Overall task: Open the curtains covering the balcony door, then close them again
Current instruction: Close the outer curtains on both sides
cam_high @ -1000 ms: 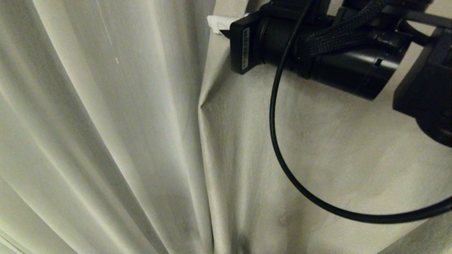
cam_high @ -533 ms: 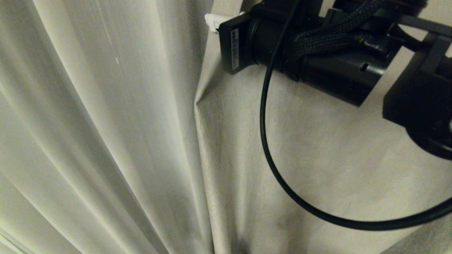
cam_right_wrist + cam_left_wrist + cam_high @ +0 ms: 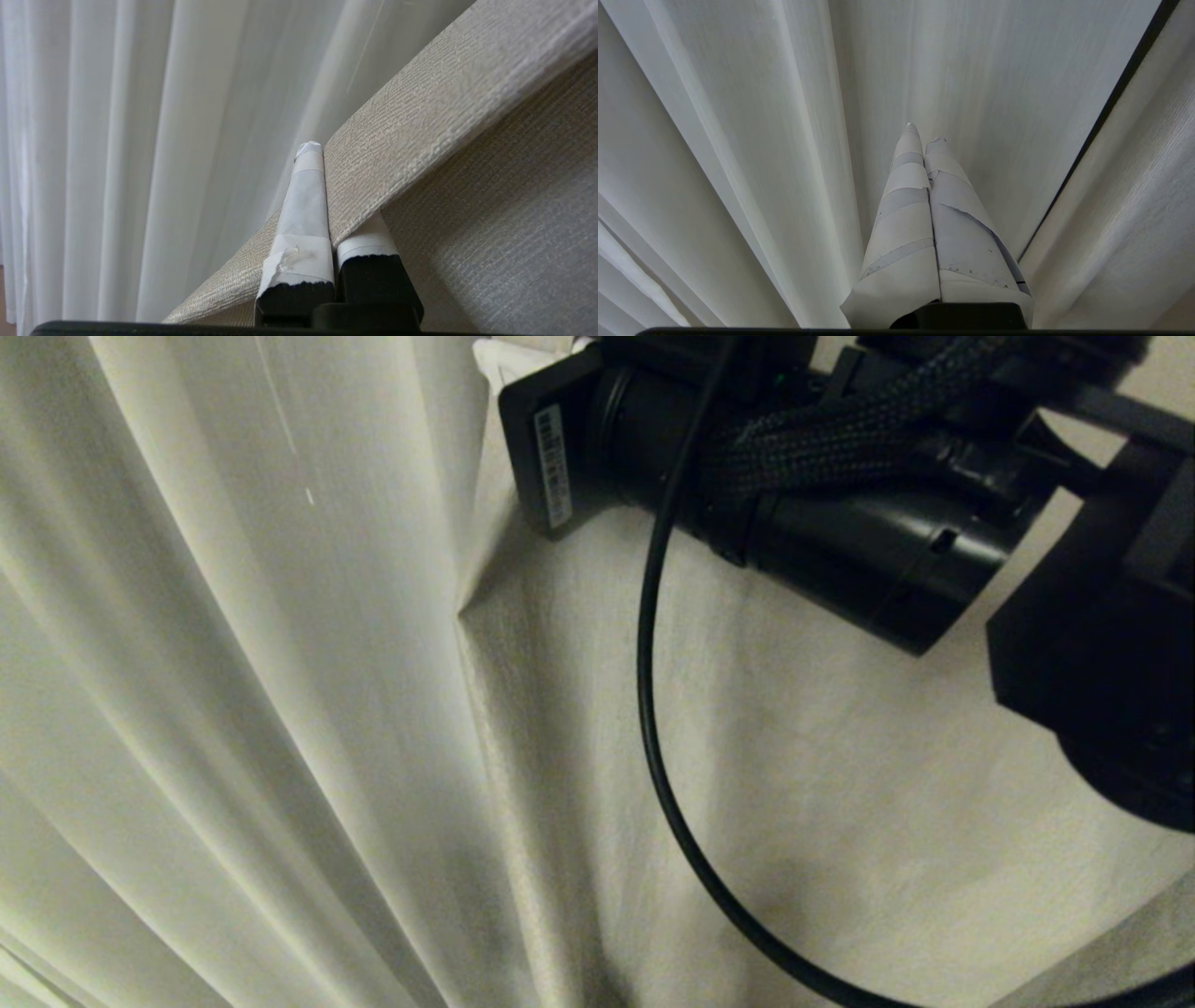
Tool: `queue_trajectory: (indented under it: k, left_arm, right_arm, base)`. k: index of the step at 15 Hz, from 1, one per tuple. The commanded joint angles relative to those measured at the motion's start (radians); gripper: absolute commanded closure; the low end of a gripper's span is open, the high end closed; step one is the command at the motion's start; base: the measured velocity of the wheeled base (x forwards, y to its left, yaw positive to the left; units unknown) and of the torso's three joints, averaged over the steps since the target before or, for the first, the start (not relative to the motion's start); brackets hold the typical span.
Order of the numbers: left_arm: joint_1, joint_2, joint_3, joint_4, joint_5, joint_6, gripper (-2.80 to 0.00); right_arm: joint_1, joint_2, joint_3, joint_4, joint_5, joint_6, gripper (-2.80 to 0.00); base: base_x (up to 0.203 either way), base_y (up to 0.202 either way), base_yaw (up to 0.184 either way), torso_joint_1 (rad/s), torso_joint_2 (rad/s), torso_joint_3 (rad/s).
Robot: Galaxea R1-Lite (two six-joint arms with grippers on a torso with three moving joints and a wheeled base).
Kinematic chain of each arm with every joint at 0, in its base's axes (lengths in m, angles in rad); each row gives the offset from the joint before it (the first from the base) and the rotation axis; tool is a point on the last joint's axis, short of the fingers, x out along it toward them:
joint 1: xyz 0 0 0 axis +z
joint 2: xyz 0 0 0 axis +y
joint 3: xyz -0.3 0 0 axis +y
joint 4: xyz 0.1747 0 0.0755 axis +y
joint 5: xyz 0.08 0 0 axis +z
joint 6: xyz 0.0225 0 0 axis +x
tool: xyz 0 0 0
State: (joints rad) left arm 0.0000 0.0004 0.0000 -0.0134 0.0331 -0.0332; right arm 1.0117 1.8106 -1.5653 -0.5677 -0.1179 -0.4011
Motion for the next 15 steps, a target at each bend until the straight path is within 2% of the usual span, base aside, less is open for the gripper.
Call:
queue_trajectory:
  k: [1, 15]
  left_arm:
    - [0.000, 0.000, 0.000, 0.000, 0.001, -0.001, 0.00]
    - [0.000, 0.000, 0.000, 0.000, 0.001, -0.001, 0.00]
  right_arm:
    - [0.016, 0.006, 0.001, -0.005, -0.008, -0.002, 0.00]
    - [0.108, 0.045, -0.001, -0.041, -0.045, -0.016, 0.00]
  base:
    - [0.000, 0.000, 0.000, 0.000, 0.00, 0.000]
    - [0.000, 0.000, 0.000, 0.000, 0.00, 0.000]
